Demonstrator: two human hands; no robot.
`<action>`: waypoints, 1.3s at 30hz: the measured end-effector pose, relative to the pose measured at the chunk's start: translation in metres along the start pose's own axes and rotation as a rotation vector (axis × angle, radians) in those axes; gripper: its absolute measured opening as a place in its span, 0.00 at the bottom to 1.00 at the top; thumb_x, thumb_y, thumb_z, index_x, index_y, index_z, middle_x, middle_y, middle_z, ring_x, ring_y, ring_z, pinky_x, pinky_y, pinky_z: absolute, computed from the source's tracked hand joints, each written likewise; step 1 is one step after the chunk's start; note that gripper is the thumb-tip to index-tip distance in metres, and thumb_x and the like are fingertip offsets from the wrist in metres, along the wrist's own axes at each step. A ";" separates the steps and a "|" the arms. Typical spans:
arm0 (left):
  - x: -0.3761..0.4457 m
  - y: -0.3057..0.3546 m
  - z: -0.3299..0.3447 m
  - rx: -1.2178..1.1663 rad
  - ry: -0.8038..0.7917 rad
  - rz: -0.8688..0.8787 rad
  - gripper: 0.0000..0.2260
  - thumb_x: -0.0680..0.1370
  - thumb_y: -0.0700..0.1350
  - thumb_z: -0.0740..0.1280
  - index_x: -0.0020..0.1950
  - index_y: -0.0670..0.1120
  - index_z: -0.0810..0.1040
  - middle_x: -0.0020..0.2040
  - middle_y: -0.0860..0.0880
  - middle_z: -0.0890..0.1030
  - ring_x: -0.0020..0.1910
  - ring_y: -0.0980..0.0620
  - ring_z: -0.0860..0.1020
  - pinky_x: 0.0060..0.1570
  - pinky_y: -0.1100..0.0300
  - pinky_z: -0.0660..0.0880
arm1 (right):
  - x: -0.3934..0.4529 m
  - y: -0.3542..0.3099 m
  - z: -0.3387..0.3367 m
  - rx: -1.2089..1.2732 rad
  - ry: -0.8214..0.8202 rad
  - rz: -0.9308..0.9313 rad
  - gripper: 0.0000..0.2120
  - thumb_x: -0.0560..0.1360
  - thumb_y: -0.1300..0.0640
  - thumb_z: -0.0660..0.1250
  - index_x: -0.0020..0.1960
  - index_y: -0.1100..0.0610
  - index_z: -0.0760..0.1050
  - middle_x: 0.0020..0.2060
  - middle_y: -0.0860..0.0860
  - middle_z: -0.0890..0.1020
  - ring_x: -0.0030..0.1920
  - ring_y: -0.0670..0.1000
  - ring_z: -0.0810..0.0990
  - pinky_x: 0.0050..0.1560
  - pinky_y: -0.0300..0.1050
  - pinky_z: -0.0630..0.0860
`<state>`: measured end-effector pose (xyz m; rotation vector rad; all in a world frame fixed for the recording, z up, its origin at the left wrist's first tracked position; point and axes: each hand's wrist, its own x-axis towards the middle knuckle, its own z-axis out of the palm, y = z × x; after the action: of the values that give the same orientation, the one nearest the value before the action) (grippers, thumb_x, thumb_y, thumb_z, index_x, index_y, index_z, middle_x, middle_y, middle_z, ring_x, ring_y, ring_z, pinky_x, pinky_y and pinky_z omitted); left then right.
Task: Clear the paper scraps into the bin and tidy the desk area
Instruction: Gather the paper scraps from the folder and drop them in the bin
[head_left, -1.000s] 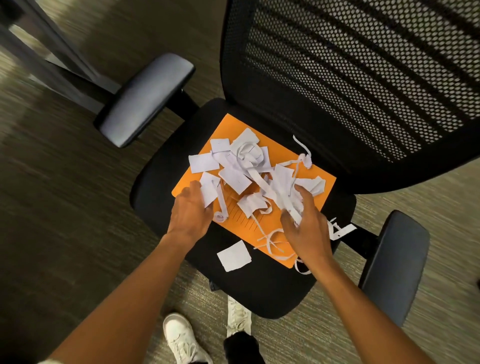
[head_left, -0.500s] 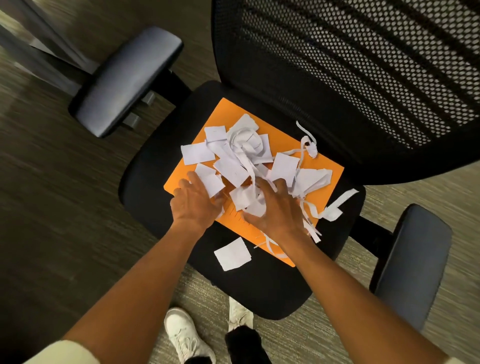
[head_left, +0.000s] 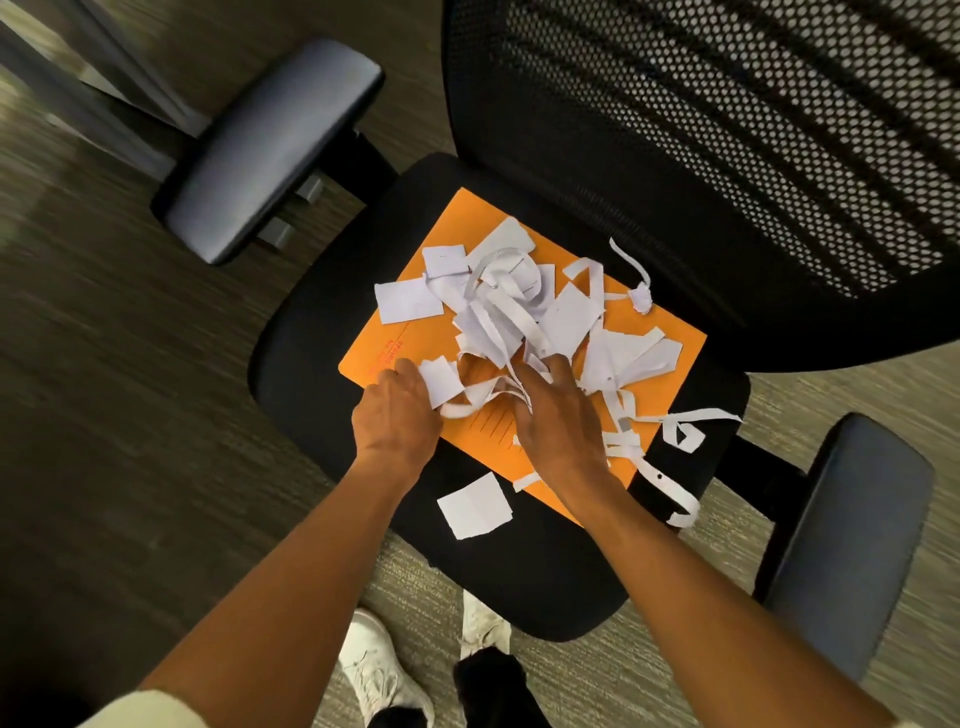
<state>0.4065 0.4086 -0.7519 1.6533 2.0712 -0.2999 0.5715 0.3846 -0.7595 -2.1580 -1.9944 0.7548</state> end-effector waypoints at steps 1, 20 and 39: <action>-0.002 -0.001 -0.001 -0.008 -0.015 0.007 0.15 0.77 0.44 0.66 0.60 0.44 0.67 0.52 0.43 0.76 0.42 0.48 0.72 0.39 0.56 0.69 | -0.002 0.001 -0.001 0.023 -0.002 -0.003 0.24 0.77 0.55 0.67 0.72 0.48 0.67 0.67 0.56 0.71 0.58 0.55 0.80 0.49 0.45 0.81; -0.066 -0.048 -0.033 -0.693 0.022 0.118 0.09 0.79 0.38 0.60 0.49 0.51 0.63 0.36 0.48 0.73 0.28 0.55 0.75 0.23 0.70 0.69 | -0.048 -0.055 -0.061 0.451 0.155 -0.132 0.12 0.80 0.52 0.62 0.60 0.55 0.75 0.54 0.51 0.78 0.56 0.46 0.75 0.52 0.22 0.64; -0.205 -0.357 -0.016 -1.057 0.220 -0.272 0.03 0.79 0.36 0.59 0.46 0.42 0.66 0.35 0.46 0.76 0.30 0.55 0.76 0.25 0.71 0.68 | -0.178 -0.341 0.087 0.320 -0.097 -0.590 0.07 0.79 0.57 0.64 0.53 0.58 0.78 0.44 0.52 0.76 0.41 0.51 0.77 0.44 0.49 0.75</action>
<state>0.0935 0.1505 -0.6805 0.7747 2.0104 0.8019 0.2228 0.2370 -0.6478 -1.2826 -2.1994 0.9925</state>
